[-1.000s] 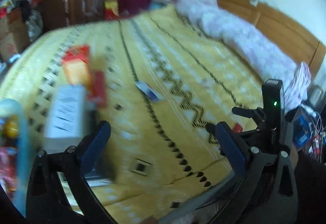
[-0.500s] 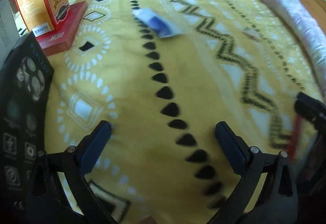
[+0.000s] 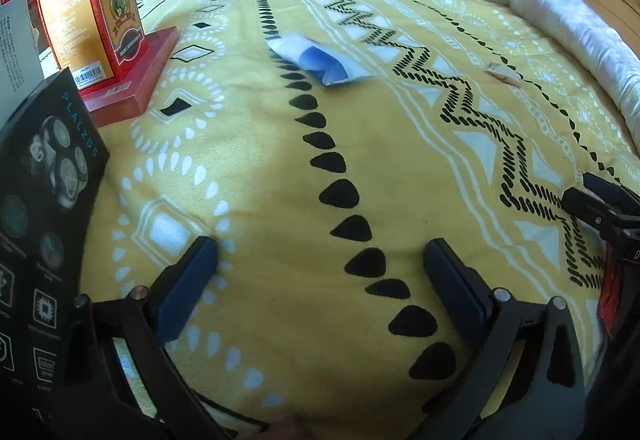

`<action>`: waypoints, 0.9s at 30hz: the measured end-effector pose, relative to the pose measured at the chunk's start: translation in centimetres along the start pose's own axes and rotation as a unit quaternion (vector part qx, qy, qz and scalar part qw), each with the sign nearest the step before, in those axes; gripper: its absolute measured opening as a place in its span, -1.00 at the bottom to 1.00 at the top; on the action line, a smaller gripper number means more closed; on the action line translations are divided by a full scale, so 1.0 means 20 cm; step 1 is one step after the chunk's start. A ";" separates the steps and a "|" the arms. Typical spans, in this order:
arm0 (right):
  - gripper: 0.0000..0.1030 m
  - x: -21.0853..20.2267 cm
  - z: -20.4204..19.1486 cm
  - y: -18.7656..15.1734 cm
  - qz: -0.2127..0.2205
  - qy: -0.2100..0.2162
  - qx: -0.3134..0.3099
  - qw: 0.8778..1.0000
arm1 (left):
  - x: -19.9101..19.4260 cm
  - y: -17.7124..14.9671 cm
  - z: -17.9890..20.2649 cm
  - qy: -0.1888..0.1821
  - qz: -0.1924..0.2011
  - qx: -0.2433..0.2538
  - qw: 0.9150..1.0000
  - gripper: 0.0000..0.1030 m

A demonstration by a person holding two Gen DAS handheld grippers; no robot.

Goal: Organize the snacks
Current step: 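Move both tools back over the bed toward the remaining snacks, then grasp the white-and-blue bar wrapper with the left tool while the right tool grasps the white packet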

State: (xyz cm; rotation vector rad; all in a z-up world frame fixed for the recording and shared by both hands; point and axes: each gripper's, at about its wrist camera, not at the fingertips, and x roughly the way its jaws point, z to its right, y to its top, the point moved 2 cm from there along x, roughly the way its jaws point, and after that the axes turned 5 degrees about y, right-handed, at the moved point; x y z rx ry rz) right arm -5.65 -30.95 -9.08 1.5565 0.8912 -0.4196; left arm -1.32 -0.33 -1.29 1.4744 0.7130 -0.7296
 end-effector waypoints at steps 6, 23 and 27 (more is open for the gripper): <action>1.00 0.00 0.01 -0.01 0.001 -0.001 -0.002 1.000 | 0.01 0.00 0.00 0.002 0.000 0.001 1.000 1.00; 1.00 0.01 -0.01 -0.01 -0.003 -0.009 -0.008 1.000 | 0.02 0.15 0.01 -0.004 -0.052 -0.025 0.998 0.97; 1.00 0.02 -0.02 -0.01 -0.007 -0.018 -0.015 1.000 | 0.09 0.38 -0.02 -0.014 -0.031 -0.069 0.997 0.96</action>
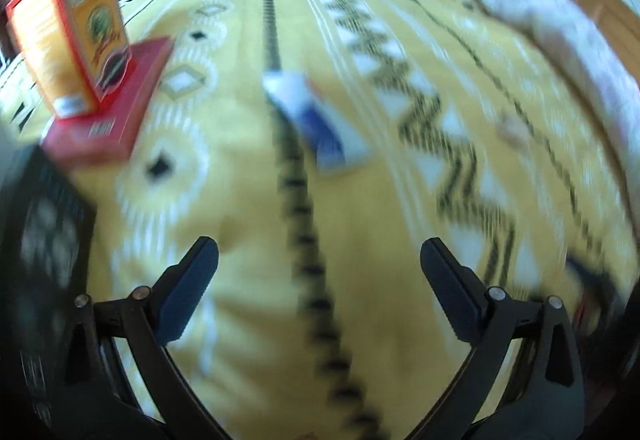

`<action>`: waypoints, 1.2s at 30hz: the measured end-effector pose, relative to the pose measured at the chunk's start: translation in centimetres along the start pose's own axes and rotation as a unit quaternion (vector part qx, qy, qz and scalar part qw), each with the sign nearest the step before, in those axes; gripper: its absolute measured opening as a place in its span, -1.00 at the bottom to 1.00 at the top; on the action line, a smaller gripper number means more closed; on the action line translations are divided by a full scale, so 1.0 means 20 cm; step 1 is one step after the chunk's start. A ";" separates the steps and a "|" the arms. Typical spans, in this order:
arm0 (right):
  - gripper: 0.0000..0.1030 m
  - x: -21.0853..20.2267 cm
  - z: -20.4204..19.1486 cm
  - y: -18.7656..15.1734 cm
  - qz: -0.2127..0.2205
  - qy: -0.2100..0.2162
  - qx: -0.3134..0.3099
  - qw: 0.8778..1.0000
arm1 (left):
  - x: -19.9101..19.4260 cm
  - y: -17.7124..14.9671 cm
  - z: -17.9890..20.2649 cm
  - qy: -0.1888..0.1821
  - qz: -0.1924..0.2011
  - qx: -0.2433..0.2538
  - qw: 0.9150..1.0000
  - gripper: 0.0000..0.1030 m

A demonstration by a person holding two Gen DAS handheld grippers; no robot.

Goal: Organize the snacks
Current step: 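Grasp the white-and-blue bar wrapper with the left tool while the right tool grasps the white packet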

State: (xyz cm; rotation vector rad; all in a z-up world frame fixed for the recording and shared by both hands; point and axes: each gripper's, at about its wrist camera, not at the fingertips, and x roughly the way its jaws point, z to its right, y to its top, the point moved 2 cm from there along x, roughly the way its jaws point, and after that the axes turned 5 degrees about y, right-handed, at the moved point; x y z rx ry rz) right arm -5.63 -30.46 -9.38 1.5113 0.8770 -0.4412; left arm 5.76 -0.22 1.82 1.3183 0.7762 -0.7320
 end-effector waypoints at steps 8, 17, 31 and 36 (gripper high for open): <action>1.00 0.01 0.00 0.01 -0.005 -0.008 -0.005 1.000 | 0.32 0.29 -0.03 0.015 -0.019 -0.048 0.999 0.96; 0.98 -0.05 0.02 0.05 -0.007 0.010 0.012 1.000 | 0.20 0.24 -0.07 -0.009 -0.016 -0.004 1.000 -0.45; 0.40 0.34 0.50 0.70 -0.036 0.066 0.243 0.967 | 0.15 -0.02 -0.15 -0.113 0.002 -0.028 0.993 -0.41; 0.40 0.53 0.46 0.80 -0.060 0.035 0.210 0.975 | 0.15 -0.03 -0.12 -0.112 0.010 -0.025 0.993 -0.39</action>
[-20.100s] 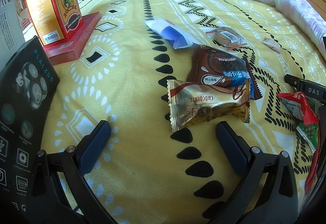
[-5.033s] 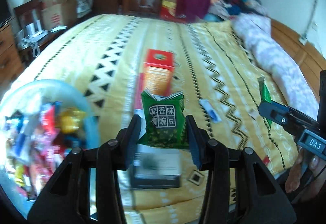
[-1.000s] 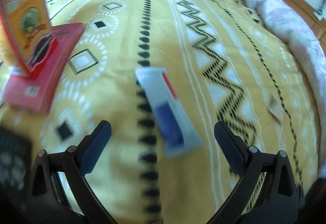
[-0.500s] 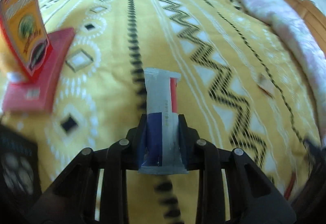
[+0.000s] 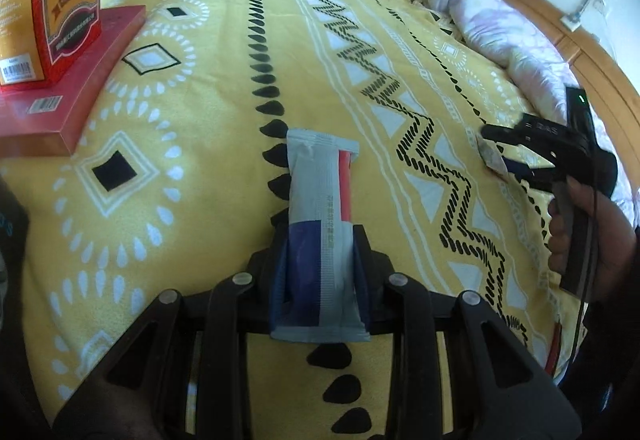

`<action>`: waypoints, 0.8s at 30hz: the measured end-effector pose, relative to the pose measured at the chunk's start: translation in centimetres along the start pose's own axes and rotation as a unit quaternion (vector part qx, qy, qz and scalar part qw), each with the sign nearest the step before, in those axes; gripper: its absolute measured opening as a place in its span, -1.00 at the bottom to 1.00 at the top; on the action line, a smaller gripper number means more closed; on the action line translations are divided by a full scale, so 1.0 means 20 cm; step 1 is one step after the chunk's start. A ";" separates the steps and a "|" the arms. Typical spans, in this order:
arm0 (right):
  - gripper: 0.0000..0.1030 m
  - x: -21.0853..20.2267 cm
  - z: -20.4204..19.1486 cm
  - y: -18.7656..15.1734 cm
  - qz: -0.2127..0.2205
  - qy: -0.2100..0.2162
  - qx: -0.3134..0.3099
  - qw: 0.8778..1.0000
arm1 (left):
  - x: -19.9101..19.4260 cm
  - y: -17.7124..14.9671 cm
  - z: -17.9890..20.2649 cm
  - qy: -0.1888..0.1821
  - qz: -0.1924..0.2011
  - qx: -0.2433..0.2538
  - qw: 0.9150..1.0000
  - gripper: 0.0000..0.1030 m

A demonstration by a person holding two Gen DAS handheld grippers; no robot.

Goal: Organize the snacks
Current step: 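Grasp the white-and-blue bar wrapper with the left tool while the right tool grasps the white packet, then carry the bar wrapper and white packet over the glass bowl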

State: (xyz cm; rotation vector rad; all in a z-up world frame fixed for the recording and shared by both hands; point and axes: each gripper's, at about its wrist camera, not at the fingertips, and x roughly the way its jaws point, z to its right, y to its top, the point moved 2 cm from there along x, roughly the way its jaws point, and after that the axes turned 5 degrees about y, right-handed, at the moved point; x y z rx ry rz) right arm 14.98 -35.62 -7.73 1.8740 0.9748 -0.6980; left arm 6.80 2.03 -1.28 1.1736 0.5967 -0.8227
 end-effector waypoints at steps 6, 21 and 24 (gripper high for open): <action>0.35 0.06 -0.13 -0.10 -0.009 -0.049 -0.108 0.993 | 0.00 0.00 -0.01 -0.004 0.002 0.000 1.000 -0.36; -0.13 -0.30 -0.17 -0.23 0.043 0.011 -0.139 0.989 | -0.11 0.03 0.09 0.047 0.006 0.037 0.998 -0.45; -0.13 -0.46 -0.28 -0.27 0.063 0.035 -0.160 0.984 | -0.26 0.07 0.16 0.048 0.030 0.054 0.997 -0.45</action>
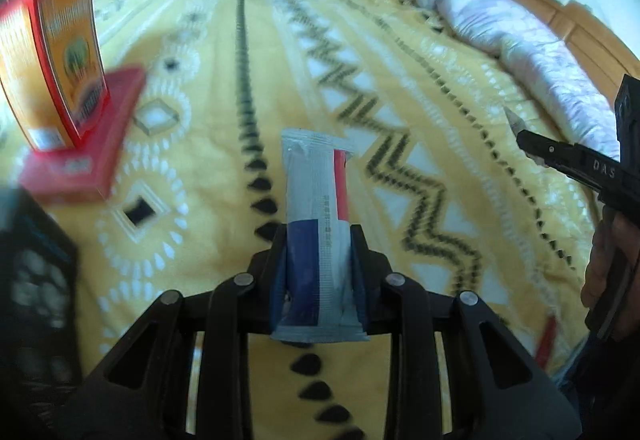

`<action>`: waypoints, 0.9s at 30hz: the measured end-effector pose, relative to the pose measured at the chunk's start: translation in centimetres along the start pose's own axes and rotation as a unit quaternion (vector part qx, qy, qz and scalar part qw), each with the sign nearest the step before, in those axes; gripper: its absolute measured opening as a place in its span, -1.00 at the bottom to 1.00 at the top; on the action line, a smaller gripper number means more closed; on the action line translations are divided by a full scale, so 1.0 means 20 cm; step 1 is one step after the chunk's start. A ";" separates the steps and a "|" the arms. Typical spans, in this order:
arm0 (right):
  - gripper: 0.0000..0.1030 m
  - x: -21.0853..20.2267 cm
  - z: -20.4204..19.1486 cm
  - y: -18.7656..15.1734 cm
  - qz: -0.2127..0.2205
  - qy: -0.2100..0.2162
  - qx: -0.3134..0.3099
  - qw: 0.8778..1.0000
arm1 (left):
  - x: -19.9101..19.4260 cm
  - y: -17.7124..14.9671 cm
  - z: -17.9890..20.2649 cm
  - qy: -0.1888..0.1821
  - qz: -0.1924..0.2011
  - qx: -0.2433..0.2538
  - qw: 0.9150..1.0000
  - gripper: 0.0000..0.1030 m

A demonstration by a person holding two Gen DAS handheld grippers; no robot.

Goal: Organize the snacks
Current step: 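Carry the bar wrapper and white packet over the glass bowl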

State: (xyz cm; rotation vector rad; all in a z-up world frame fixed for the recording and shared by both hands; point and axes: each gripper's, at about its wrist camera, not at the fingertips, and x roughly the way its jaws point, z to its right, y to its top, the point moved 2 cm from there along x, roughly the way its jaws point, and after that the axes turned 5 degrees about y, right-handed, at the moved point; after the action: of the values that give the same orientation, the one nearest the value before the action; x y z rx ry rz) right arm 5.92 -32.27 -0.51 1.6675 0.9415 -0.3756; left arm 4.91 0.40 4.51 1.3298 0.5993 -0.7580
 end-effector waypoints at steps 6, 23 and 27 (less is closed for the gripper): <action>-0.14 -0.23 -0.32 0.06 0.033 0.043 -0.047 0.997 | -0.34 0.13 -0.06 0.026 0.041 -0.005 0.999 -0.45; -0.14 -0.48 -1.75 0.13 0.053 0.226 -0.198 0.952 | -1.34 0.03 -1.05 0.186 0.149 -0.168 0.957 -0.45; -0.13 -0.46 -2.15 0.05 0.032 0.275 -0.227 0.934 | -1.46 -0.08 -1.33 0.235 0.146 -0.207 0.938 -0.45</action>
State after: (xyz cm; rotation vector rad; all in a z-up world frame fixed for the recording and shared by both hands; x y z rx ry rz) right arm -8.72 3.63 20.07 1.3790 1.2638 0.3619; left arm -13.67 30.81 21.73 1.1660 0.8611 -0.0496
